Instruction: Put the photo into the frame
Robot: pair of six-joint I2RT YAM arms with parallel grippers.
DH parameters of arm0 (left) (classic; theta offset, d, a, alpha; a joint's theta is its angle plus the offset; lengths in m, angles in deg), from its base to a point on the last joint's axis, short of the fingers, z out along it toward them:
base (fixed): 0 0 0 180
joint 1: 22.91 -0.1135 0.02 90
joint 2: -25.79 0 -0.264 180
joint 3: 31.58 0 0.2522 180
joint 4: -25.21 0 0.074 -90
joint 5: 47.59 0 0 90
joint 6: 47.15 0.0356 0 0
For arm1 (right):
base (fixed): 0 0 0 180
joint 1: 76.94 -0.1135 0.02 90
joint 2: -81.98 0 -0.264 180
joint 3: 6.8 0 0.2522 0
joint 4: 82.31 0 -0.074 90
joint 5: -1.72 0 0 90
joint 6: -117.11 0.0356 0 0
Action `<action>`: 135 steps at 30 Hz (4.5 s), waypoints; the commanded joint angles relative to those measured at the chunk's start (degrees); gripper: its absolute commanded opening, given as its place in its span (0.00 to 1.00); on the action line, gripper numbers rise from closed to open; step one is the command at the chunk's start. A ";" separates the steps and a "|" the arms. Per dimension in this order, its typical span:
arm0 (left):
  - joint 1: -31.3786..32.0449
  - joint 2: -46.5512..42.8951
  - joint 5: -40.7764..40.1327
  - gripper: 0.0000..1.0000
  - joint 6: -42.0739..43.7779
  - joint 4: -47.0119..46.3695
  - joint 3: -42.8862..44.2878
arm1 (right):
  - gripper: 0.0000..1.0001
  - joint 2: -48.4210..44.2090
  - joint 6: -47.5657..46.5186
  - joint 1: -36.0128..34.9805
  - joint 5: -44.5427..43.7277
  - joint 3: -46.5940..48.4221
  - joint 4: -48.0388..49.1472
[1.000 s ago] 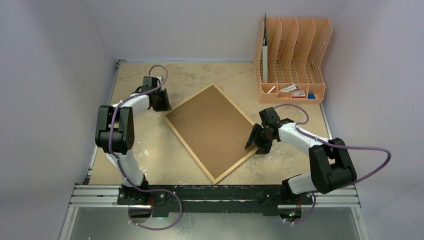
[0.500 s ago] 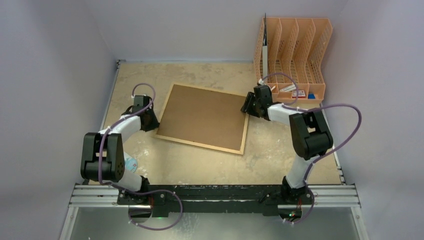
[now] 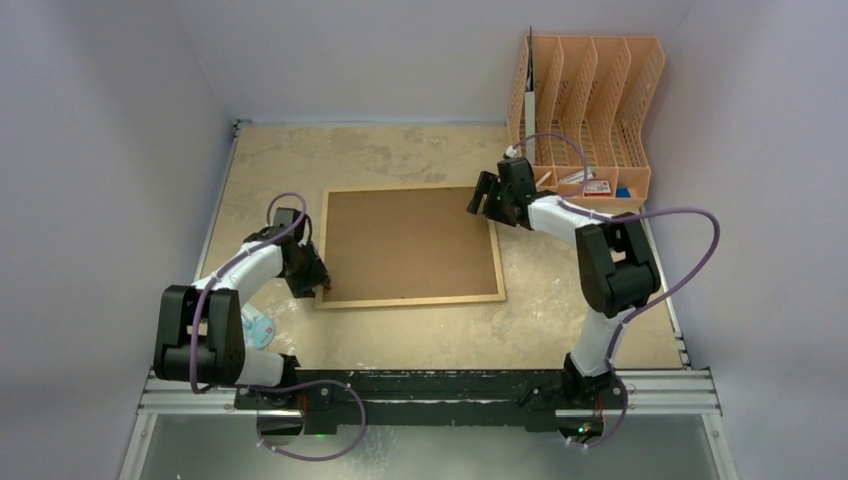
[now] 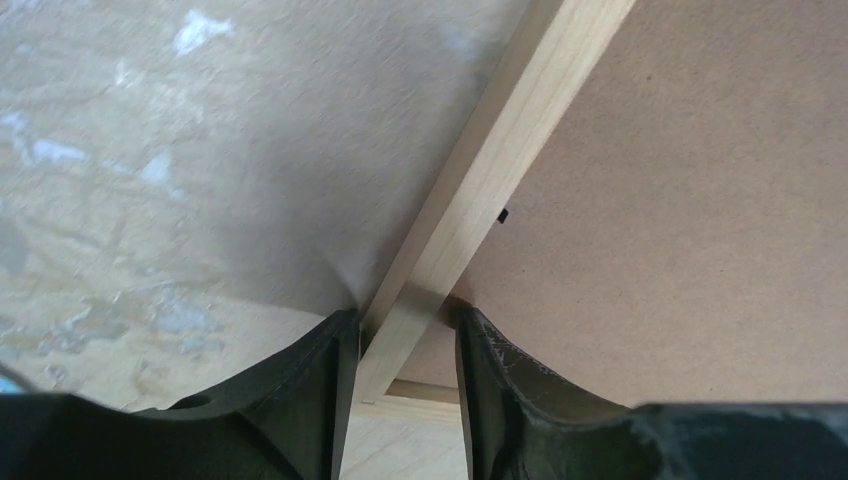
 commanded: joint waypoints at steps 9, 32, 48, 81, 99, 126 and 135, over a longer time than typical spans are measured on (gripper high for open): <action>-4.62 -3.02 12.91 0.46 4.78 -0.75 2.58 | 0.68 -4.20 8.33 -12.72 16.86 5.12 5.31; -6.18 -0.83 5.00 0.01 -0.34 1.59 -1.86 | 0.09 27.37 28.31 -30.45 38.83 28.03 24.58; -6.27 0.27 3.81 0.00 -0.52 2.63 -1.43 | 0.03 35.18 30.24 -32.15 40.98 34.83 23.41; -6.27 0.59 3.33 0.00 -0.78 2.60 -1.60 | 0.00 36.89 22.08 -30.74 30.18 37.72 0.57; -6.36 0.73 2.97 0.00 -0.87 2.65 -1.60 | 0.19 38.24 19.76 -30.56 22.23 39.36 -7.54; -8.20 8.84 14.46 0.40 2.57 -10.71 22.57 | 0.39 -6.90 -3.30 -25.91 21.84 -3.62 3.88; -7.28 25.71 21.85 0.54 13.90 -25.25 35.92 | 0.40 -22.39 -4.93 -25.91 24.39 -23.14 1.22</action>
